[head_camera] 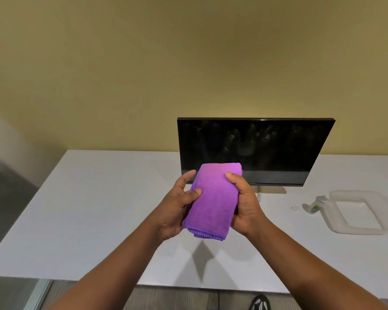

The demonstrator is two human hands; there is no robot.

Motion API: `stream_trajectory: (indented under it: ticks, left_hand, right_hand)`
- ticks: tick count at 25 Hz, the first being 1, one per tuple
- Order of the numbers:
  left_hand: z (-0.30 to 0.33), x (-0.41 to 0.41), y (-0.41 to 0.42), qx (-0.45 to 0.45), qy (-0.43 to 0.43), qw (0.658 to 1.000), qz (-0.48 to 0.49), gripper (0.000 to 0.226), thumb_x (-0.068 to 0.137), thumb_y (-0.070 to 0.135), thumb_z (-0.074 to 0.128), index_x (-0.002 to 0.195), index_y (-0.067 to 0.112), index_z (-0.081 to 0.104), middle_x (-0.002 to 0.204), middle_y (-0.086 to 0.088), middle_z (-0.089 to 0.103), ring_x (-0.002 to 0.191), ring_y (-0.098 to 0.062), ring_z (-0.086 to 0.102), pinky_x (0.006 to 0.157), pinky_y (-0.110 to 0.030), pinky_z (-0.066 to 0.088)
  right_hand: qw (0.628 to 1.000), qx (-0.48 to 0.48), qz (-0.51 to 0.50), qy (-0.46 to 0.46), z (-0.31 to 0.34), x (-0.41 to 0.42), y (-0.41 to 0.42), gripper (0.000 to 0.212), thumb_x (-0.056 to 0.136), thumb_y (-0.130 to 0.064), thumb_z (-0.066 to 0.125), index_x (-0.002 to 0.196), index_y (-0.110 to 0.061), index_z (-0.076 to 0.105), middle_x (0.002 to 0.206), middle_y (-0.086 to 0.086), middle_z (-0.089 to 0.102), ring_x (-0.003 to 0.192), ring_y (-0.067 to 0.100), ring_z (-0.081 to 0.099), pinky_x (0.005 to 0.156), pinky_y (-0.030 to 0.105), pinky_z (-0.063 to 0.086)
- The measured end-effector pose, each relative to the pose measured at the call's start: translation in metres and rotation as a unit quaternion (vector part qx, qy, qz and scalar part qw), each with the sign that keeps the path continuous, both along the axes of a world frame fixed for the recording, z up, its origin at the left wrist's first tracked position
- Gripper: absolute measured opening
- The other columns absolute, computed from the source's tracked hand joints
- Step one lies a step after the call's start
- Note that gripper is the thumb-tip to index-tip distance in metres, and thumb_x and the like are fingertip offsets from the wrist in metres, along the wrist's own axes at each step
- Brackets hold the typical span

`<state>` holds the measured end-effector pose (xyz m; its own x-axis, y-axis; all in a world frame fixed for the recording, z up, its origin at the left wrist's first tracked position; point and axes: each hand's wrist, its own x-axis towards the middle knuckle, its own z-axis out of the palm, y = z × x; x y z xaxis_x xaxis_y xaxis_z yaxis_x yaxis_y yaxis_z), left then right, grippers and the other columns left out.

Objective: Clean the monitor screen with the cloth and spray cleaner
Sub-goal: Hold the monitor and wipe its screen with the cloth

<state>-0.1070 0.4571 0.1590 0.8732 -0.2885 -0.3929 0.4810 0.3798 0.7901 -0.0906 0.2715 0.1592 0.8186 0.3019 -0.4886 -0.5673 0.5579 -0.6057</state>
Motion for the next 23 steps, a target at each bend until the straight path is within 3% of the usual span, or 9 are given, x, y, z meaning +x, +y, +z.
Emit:
stream_trajectory:
  ticks: [3, 8, 13, 15, 17, 20, 23]
  left_hand:
    - [0.001, 0.001, 0.014, -0.036, 0.015, 0.999, -0.001, 0.069, 0.077, 0.023, 0.089, 0.137, 0.039, 0.059, 0.139, -0.018, 0.058, 0.113, -0.041, 0.069, 0.08, -0.047, 0.059]
    - [-0.007, 0.009, 0.018, -0.086, 0.021, 0.994, -0.057, 0.076, 0.075, 0.017, 0.092, 0.138, 0.042, 0.058, 0.133, -0.021, 0.064, 0.115, -0.044, 0.068, 0.085, -0.05, 0.058]
    - [-0.012, 0.027, 0.015, -0.041, 0.054, 0.997, -0.046, 0.092, 0.067, 0.019, 0.096, 0.142, 0.045, 0.05, 0.13, -0.02, 0.067, 0.112, -0.046, 0.069, 0.083, -0.05, 0.059]
    - [-0.009, 0.038, 0.014, 0.032, 0.042, 0.996, -0.071, 0.094, 0.069, 0.025, 0.095, 0.145, 0.044, 0.044, 0.124, -0.015, 0.071, 0.109, -0.043, 0.071, 0.082, -0.05, 0.06]
    - [-0.005, 0.05, 0.011, 0.171, 0.018, 0.979, -0.105, 0.099, 0.07, 0.035, 0.091, 0.149, 0.045, 0.033, 0.12, -0.009, 0.073, 0.107, -0.035, 0.074, 0.083, -0.047, 0.062]
    - [-0.002, 0.064, 0.007, 0.391, -0.066, 0.908, -0.135, 0.111, 0.068, 0.05, 0.091, 0.153, 0.048, 0.019, 0.138, 0.006, 0.055, 0.117, -0.022, 0.066, 0.092, -0.037, 0.059]
    - [-0.004, 0.074, 0.003, 0.457, -0.173, 0.857, -0.164, 0.1, 0.072, 0.042, 0.091, 0.147, 0.054, 0.027, 0.158, 0.016, 0.032, 0.137, -0.014, 0.042, 0.105, -0.03, 0.043]
  right_hand:
    - [1.0, 0.026, -0.011, 0.005, 0.001, -0.007, 0.02, 0.065, 0.067, -0.045, 0.085, 0.123, -0.018, 0.066, 0.108, 0.019, 0.07, 0.087, 0.033, 0.07, 0.083, 0.049, 0.054]
    - [0.997, 0.058, -0.043, 0.002, -0.001, -0.002, 0.04, 0.041, 0.071, -0.039, 0.071, 0.103, -0.014, 0.073, 0.089, 0.014, 0.071, 0.068, 0.026, 0.07, 0.068, 0.041, 0.057]
    - [0.998, 0.027, -0.038, 0.043, -0.012, 0.018, 0.038, 0.048, 0.069, -0.041, 0.061, 0.108, -0.013, 0.064, 0.076, 0.01, 0.072, 0.061, 0.023, 0.068, 0.061, 0.035, 0.057]
    - [0.997, 0.047, -0.029, 0.054, -0.018, 0.025, 0.034, 0.049, 0.072, -0.042, 0.058, 0.112, -0.013, 0.064, 0.08, 0.012, 0.074, 0.063, 0.025, 0.071, 0.061, 0.037, 0.058]
    - [0.995, 0.084, -0.013, 0.061, -0.022, 0.032, 0.027, 0.052, 0.078, -0.042, 0.053, 0.119, -0.012, 0.063, 0.096, 0.016, 0.077, 0.071, 0.029, 0.075, 0.064, 0.042, 0.06]
    - [0.992, 0.108, 0.004, 0.06, -0.029, 0.043, 0.015, 0.056, 0.081, -0.042, 0.049, 0.127, -0.013, 0.061, 0.112, 0.019, 0.075, 0.086, 0.032, 0.076, 0.07, 0.045, 0.06]
    - [0.994, 0.095, 0.011, 0.061, -0.037, 0.047, 0.009, 0.061, 0.084, -0.041, 0.049, 0.138, -0.013, 0.055, 0.13, 0.022, 0.066, 0.101, 0.035, 0.072, 0.078, 0.048, 0.057]
